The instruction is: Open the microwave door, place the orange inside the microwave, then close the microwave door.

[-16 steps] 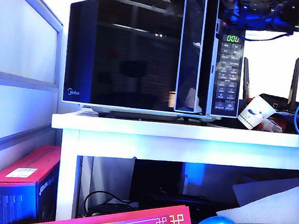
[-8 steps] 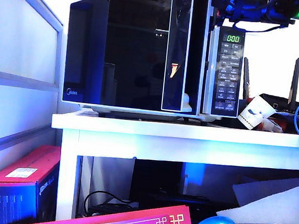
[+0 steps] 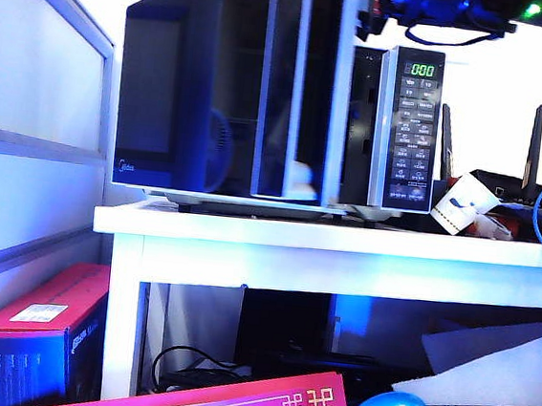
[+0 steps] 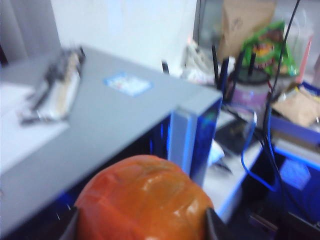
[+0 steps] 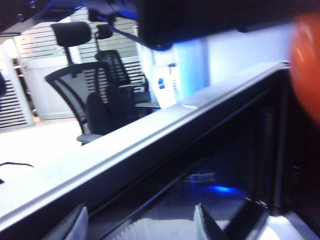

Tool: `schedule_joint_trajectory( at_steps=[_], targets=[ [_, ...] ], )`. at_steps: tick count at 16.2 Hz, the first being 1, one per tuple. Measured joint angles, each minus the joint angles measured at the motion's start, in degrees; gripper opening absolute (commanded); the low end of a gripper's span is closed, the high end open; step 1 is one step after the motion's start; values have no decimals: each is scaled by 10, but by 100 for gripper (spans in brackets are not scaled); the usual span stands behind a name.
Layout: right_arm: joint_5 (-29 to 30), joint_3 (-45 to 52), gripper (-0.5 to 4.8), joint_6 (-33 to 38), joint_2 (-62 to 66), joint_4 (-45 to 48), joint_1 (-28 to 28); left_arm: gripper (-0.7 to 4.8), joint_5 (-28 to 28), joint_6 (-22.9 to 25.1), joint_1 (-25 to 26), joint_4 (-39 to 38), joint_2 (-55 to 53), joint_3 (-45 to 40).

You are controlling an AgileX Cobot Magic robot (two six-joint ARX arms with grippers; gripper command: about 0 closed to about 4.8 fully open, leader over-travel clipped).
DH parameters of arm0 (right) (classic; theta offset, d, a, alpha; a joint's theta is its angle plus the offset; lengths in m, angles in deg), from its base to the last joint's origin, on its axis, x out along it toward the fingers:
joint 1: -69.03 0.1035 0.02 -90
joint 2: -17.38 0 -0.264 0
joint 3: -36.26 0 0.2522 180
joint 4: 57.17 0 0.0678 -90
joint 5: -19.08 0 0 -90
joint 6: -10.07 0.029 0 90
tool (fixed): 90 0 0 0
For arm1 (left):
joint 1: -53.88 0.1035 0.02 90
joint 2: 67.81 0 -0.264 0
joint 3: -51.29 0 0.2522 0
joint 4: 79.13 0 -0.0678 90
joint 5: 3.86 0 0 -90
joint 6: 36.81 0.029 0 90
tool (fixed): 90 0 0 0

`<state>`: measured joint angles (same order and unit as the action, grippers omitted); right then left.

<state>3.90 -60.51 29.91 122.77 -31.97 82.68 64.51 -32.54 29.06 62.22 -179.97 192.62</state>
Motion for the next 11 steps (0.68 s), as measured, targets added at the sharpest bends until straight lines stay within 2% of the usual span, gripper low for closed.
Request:
schedule_joint_trajectory(
  at_steps=[3, 11],
  targets=[
    [1, 0, 282, 1, -2, 0, 17, 280, 3, 0, 0, -26, 0, -1],
    [11, 0, 282, 9, -3, 0, 44, 281, 13, 1, 0, -28, -5, -8]
  ],
)
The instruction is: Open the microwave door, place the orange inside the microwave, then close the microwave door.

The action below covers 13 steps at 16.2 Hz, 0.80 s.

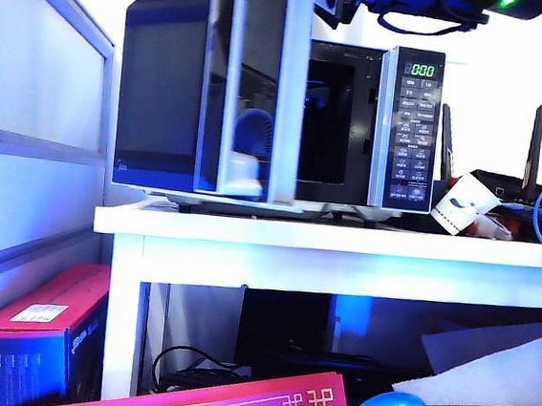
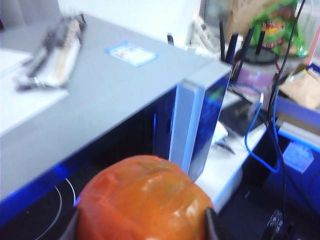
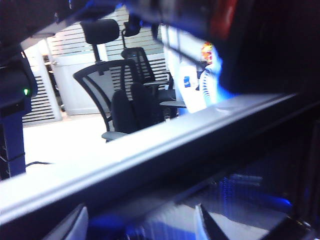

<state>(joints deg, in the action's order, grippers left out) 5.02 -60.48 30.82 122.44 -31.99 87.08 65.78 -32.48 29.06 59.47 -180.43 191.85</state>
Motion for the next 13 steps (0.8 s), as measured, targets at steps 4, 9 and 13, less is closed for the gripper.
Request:
schedule_joint_trajectory(
  at_steps=[4, 9, 13],
  targets=[
    [3, 0, 282, 0, 0, -1, -1, 281, 0, 0, 0, 20, -24, -5],
    [7, 0, 282, 0, 0, 0, -1, 280, -15, -1, 0, 38, -47, -8],
    [8, 0, 282, 0, 0, 0, -2, 279, -33, -3, 0, 36, -57, -10]
  ],
)
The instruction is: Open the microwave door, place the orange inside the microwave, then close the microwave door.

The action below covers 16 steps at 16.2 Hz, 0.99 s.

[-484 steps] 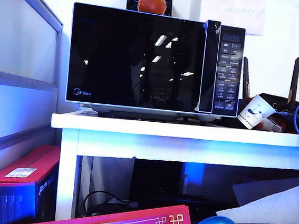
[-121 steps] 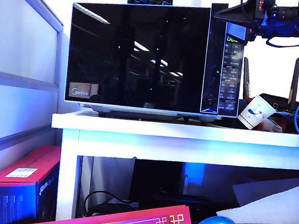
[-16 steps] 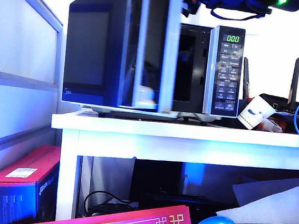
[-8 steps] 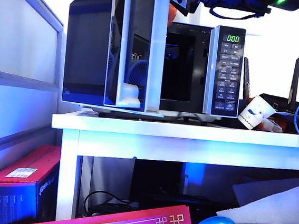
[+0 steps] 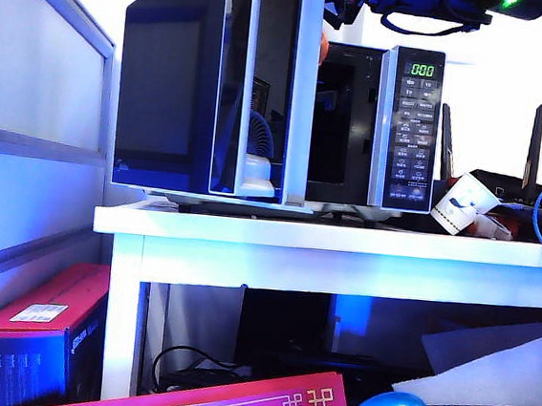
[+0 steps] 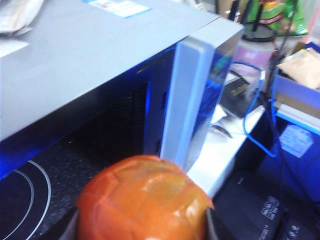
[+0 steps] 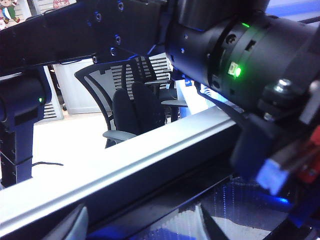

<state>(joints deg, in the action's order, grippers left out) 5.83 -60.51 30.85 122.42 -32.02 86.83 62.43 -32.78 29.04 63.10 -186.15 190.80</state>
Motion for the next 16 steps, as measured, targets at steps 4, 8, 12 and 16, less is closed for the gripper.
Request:
schedule_joint_trajectory(
  at_steps=[4, 8, 12, 16],
  targets=[
    [15, 0, 281, 0, 0, -5, -12, 279, -3, 0, 0, 1, 0, 0],
    [40, 0, 280, 0, 0, -15, -44, 279, -7, 0, 0, 3, -4, 0],
    [41, 0, 281, 0, 0, -15, -101, 279, -14, 0, 0, 10, -8, 1],
    [12, 0, 283, -19, 0, -14, -142, 279, -54, -11, 0, 24, -16, 4]
  ],
)
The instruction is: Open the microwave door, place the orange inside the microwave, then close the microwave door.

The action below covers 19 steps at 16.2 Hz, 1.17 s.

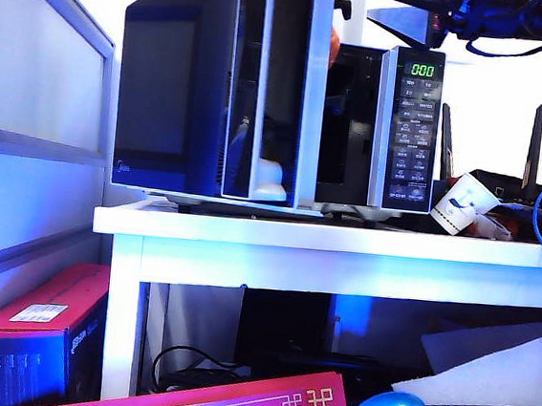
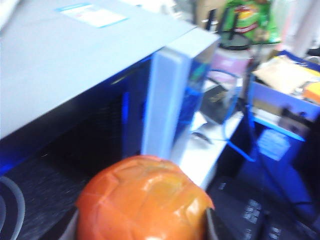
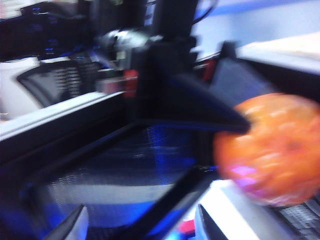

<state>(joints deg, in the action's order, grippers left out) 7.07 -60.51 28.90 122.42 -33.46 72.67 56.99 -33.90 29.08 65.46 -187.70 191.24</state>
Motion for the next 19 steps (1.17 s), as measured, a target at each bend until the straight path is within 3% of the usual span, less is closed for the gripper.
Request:
schedule_joint_trajectory(
  at_steps=[3, 5, 6, 9, 10, 15, 19],
  targets=[
    [-21, 0, 285, -39, 0, 0, -1, 279, -92, -17, 0, -2, -3, 0],
    [-34, 0, 339, -82, 0, 0, -2, 279, -141, -36, 0, -6, -4, -1],
    [-34, 0, 348, -96, 0, 0, -3, 279, -155, -40, 0, -13, -4, -1],
    [-35, 0, 464, -104, 0, 0, -16, 279, -157, -43, 0, -28, -4, 0],
    [-37, 0, 479, -104, 0, 0, -21, 279, -157, -43, 0, -28, -4, 0],
    [-67, 0, 479, -111, 0, -1, -23, 279, -168, -45, 0, -28, -4, 0],
    [-73, 1, 479, -109, 0, -77, -7, 277, -204, -33, 0, -28, -4, 0]
  ],
)
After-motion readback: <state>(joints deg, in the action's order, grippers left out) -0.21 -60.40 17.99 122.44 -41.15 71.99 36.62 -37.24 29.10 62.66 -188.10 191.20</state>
